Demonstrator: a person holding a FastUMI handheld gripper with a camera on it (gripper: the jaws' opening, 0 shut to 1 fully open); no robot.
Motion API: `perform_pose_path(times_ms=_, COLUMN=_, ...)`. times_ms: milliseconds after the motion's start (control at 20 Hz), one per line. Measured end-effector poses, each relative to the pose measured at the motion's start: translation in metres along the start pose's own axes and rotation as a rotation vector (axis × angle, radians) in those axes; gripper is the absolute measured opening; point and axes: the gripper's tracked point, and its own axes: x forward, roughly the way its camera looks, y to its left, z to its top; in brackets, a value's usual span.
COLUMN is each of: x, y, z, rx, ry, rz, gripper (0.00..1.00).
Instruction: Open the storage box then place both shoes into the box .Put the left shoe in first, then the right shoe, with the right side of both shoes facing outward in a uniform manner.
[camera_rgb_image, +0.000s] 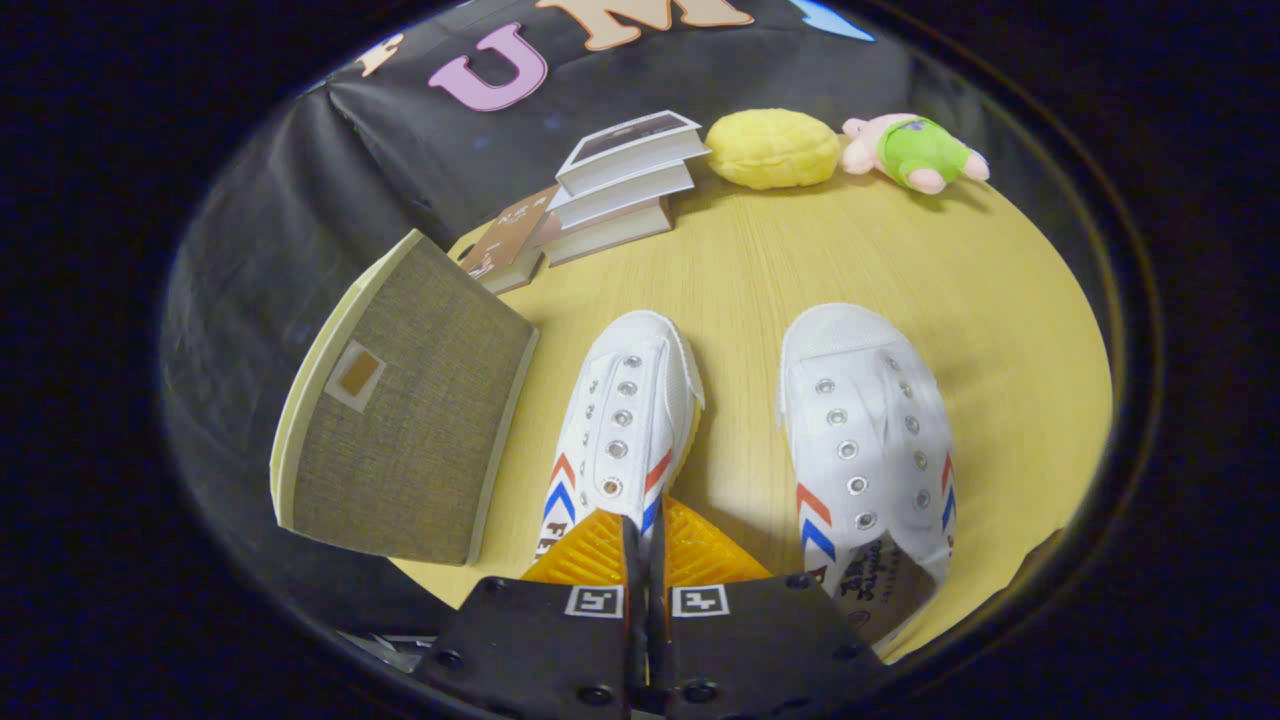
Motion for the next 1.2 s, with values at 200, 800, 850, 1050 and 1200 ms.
perform_pose_path(times_ms=200, x=-0.009, y=0.014, z=0.006, rx=0.047, ry=-0.018, rz=0.013, gripper=0.04)
perform_pose_path(times_ms=800, x=-0.071, y=0.083, z=0.077, rx=0.108, ry=-0.134, rz=0.007, gripper=0.04)
perform_pose_path(times_ms=850, x=-0.076, y=0.091, z=0.081, rx=0.109, ry=-0.138, rz=0.012, gripper=0.04)
perform_pose_path(times_ms=1050, x=-0.087, y=0.126, z=0.098, rx=0.098, ry=-0.154, rz=0.048, gripper=0.04)
perform_pose_path(times_ms=1200, x=-0.089, y=0.153, z=0.109, rx=0.096, ry=-0.164, rz=0.075, gripper=0.04)
